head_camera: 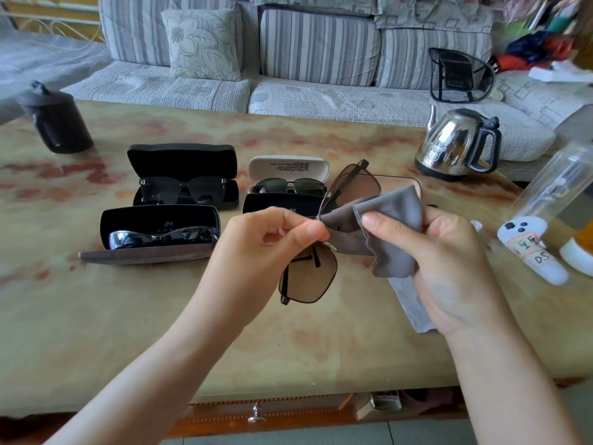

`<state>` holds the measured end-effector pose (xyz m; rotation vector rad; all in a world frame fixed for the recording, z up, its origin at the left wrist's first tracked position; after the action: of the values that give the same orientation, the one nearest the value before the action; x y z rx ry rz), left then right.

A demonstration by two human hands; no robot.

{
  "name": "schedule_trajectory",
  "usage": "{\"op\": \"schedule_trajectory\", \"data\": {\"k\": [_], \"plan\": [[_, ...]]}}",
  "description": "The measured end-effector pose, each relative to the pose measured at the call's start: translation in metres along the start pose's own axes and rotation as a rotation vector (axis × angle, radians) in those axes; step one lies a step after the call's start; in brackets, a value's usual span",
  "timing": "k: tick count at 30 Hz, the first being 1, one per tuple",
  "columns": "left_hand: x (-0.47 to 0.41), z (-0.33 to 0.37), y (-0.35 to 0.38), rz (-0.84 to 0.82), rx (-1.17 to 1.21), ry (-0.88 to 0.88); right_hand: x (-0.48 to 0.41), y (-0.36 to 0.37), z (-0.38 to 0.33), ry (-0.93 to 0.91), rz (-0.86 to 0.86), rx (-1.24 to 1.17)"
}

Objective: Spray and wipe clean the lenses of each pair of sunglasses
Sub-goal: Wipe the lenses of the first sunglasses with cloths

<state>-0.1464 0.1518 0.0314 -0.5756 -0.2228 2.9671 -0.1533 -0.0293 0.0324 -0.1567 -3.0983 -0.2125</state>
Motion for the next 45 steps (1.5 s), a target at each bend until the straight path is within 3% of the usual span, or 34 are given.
{"op": "schedule_trajectory", "data": {"k": [7, 18, 20, 24, 28, 32, 38, 42, 45], "plan": [[-0.004, 0.0, -0.008, 0.016, 0.059, -0.045, -0.003, -0.016, 0.004, 0.044, 0.088, -0.021], [-0.007, -0.007, -0.013, -0.018, 0.106, -0.124, -0.005, -0.014, 0.008, 0.106, -0.005, 0.075], [-0.008, -0.008, -0.015, -0.023, 0.104, -0.14, -0.005, -0.016, 0.01, 0.122, 0.006, 0.203], [-0.012, -0.013, -0.021, -0.03, 0.103, -0.15, -0.01, -0.023, 0.027, 0.186, 0.043, 0.751], [-0.015, -0.016, -0.027, -0.029, 0.113, -0.139, -0.015, -0.017, 0.045, 0.178, -0.099, 1.152], [-0.015, -0.018, -0.027, -0.031, 0.132, -0.148, -0.015, -0.007, 0.056, 0.26, -0.261, 1.12], [-0.016, -0.022, -0.026, -0.026, 0.19, -0.177, -0.023, -0.019, 0.051, 0.12, -0.081, 1.221], [-0.015, -0.024, -0.024, -0.059, 0.27, -0.233, -0.023, -0.025, 0.045, 0.15, -0.085, 0.966], [-0.016, -0.024, -0.023, -0.077, 0.368, -0.272, -0.025, -0.024, 0.051, 0.135, -0.101, 0.953]]}}
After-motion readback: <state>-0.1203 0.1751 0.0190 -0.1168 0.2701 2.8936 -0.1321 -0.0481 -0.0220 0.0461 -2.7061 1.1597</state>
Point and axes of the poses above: each hand's wrist, its own x-axis away from the middle knuckle, its own y-axis out of the palm, z = x × y, the point moved 5 cm from there along -x, towards the middle knuckle, and after that the axes turned 10 degrees about y, right-handed, at the moved point
